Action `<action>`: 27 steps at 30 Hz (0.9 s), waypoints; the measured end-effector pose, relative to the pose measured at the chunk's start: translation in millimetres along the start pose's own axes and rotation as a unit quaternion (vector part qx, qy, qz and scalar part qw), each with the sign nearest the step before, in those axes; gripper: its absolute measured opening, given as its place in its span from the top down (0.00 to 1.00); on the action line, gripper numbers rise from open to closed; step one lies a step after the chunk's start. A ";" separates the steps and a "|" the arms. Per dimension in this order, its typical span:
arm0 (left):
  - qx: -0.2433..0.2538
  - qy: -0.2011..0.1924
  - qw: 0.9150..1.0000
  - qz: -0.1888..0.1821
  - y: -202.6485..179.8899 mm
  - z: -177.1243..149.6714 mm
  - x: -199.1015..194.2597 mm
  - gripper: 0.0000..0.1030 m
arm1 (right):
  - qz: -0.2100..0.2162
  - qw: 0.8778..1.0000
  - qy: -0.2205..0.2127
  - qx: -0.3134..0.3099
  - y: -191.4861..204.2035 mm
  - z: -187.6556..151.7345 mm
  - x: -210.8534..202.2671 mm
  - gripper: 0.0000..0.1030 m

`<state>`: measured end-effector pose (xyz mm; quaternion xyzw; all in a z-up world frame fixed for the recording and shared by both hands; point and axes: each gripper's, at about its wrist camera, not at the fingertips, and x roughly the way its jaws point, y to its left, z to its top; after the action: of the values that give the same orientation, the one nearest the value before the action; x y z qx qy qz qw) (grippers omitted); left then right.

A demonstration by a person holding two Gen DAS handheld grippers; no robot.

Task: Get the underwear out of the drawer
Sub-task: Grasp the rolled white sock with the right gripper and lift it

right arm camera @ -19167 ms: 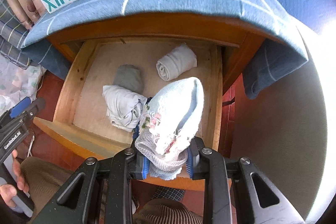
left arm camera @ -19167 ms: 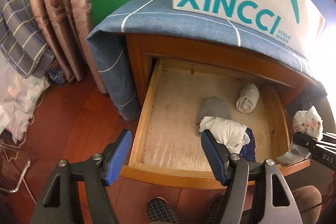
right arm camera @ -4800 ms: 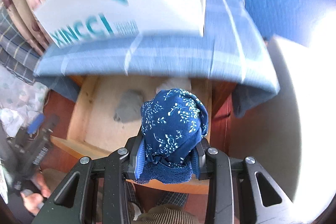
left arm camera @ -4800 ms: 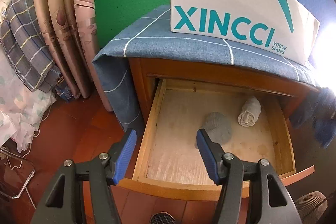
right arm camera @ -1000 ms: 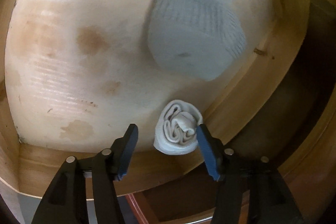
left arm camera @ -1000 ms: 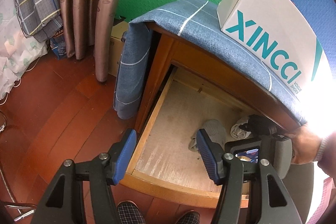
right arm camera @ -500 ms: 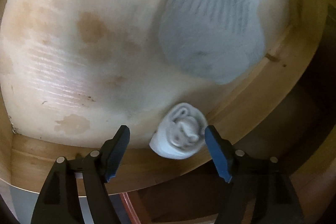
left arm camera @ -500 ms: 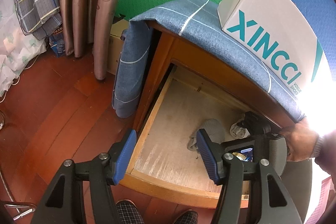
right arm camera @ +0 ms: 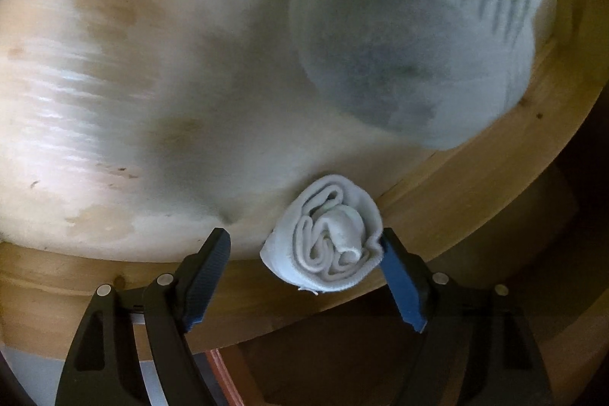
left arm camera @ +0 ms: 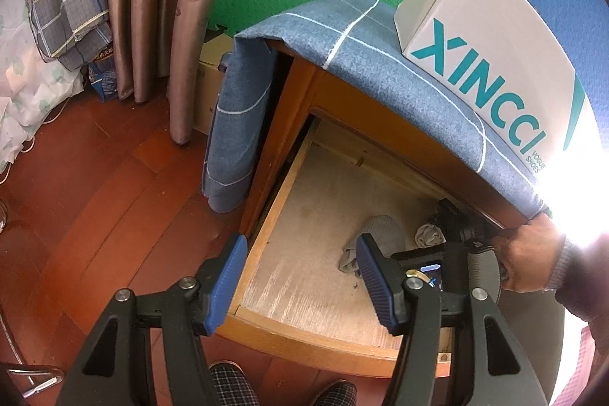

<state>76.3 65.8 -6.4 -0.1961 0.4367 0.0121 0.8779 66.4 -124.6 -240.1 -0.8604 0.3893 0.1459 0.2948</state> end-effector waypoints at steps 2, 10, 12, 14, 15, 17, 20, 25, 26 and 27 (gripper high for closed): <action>-0.001 0.000 1.000 0.000 0.3 0.2 -0.1 0.41 | -0.003 1.000 0.015 -0.002 4.3 2.9 2.6 0.27; -0.003 0.001 1.000 -0.001 0.9 0.6 0.5 0.41 | -0.009 0.999 0.025 -0.021 20.3 12.2 19.0 0.28; -0.004 0.000 1.000 0.000 1.1 0.5 -0.2 0.41 | -0.009 0.999 0.025 -0.024 20.9 12.1 19.6 0.29; -0.004 0.001 1.000 -0.001 1.0 0.7 0.0 0.41 | -0.008 0.999 0.023 -0.026 21.7 9.7 15.4 0.35; -0.004 0.001 1.000 -0.002 1.7 0.7 0.1 0.41 | -0.012 0.999 0.023 -0.028 25.5 16.7 7.5 0.47; -0.006 0.000 1.000 -0.002 2.3 0.9 -0.2 0.41 | -0.015 0.999 0.021 -0.022 26.6 12.0 8.6 0.58; -0.006 0.000 1.000 -0.003 2.6 0.5 0.0 0.41 | -0.018 0.999 0.017 -0.021 30.7 10.7 9.0 0.59; -0.009 0.000 1.000 -0.003 3.8 0.9 0.3 0.41 | -0.021 1.000 0.003 0.007 34.8 1.1 7.3 0.64; -0.010 0.000 1.000 -0.003 4.2 1.1 0.5 0.41 | -0.024 1.000 0.001 0.016 36.8 -1.3 5.5 0.64; -0.010 -0.001 1.000 -0.003 4.4 1.2 0.2 0.41 | -0.027 0.999 -0.002 0.022 34.4 -5.2 2.5 0.64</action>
<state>76.5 70.3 -7.4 -0.2064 0.4355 0.0144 0.8761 42.2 -147.3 -250.8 -0.8638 0.3681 0.1312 0.3179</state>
